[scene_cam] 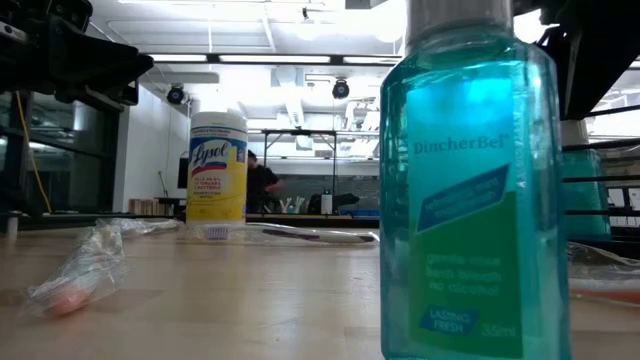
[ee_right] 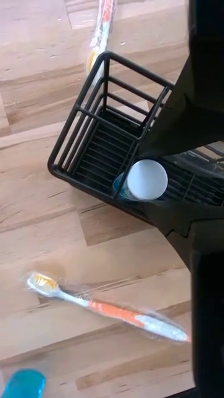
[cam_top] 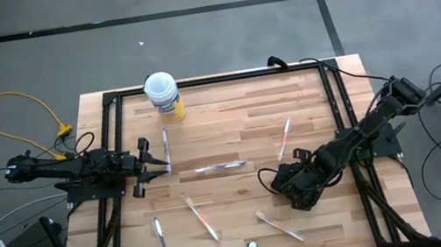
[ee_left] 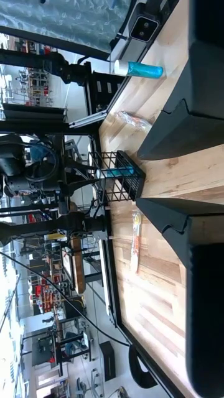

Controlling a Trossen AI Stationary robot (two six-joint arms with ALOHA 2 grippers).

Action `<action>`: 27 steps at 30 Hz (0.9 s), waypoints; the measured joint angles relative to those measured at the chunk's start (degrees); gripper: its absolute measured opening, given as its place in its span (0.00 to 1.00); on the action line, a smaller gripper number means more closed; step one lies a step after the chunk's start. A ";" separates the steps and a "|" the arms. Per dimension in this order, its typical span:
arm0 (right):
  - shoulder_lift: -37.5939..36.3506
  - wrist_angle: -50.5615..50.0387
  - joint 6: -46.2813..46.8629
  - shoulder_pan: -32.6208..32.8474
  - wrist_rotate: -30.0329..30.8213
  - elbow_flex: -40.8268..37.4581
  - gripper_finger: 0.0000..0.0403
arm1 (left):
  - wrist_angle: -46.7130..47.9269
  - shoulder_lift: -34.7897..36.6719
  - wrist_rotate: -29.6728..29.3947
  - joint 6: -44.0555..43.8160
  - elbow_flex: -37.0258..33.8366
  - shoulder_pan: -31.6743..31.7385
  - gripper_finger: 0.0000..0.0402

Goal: Pick & Place toothbrushing station
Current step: Put the top blue mouthwash into the wire organizer, then put the blue mouthwash into the wire organizer

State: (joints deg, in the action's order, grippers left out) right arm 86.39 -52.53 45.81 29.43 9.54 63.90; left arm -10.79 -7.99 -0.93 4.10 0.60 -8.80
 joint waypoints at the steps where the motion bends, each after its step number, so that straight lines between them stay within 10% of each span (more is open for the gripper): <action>1: 0.00 -0.01 0.02 0.02 0.00 0.00 0.29 | 0.00 0.00 -0.01 0.00 0.00 0.01 0.26; 27: -4.17 8.28 -3.46 0.02 1.25 0.00 0.29 | 0.00 0.00 -0.02 0.00 0.00 0.00 0.26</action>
State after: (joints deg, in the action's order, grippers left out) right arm 82.21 -44.26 42.36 29.45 10.79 63.90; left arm -10.79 -7.99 -0.95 4.10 0.60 -8.80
